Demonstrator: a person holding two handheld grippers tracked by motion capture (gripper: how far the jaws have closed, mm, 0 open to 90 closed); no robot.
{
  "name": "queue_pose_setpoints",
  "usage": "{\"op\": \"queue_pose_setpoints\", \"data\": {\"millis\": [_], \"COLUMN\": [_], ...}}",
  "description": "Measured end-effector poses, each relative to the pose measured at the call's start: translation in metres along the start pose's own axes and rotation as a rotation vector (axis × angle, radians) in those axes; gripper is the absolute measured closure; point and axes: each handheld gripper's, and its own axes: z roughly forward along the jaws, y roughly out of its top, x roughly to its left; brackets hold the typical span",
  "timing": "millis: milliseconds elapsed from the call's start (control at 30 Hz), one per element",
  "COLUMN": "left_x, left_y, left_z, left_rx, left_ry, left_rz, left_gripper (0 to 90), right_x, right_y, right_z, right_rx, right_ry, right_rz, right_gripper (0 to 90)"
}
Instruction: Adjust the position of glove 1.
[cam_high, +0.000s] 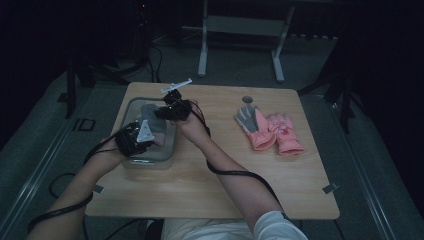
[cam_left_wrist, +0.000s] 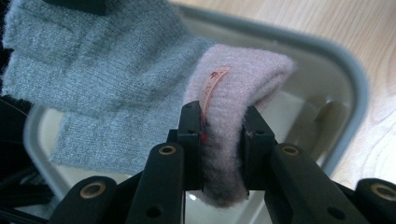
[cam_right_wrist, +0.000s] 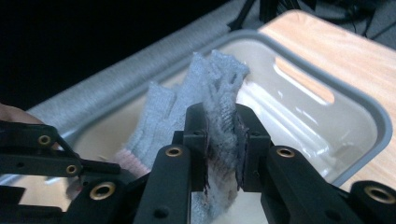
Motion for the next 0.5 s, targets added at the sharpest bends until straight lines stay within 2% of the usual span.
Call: {"op": "queue_pose_setpoints", "data": {"millis": [167,233,333,367,433,500], "left_x": [0.005,0.007,0.008,0.009,0.01,0.012], "left_y": [0.001,0.001,0.002,0.003,0.004,0.003], "left_z": [0.02,0.028,0.034,0.038,0.043,0.047], "left_rx": [0.064,0.089,0.111,0.131,0.149,0.165], "left_ry": [-0.058,-0.081,-0.089,-0.099,-0.119,-0.13], "left_rz": [0.003,0.007,0.019,0.03,0.024,0.02], "left_gripper": [73.8,73.7,73.7,73.7,73.6,73.5], "right_x": [-0.014,-0.018,-0.022,-0.023,-0.027,-0.03], "right_y": [-0.009,-0.013,-0.017,-0.019,-0.024,-0.026], "right_z": [0.022,0.029,0.036,0.038,0.039,0.035], "right_rx": [0.047,0.063,0.073,0.073,0.061,0.05], "right_ry": [-0.012,-0.023,-0.036,-0.048,-0.068,-0.066], "right_rz": [0.05,0.057,0.059,0.062,0.08,0.082], "right_gripper": [77.1,76.7,74.9,71.9,61.9,57.0]}}
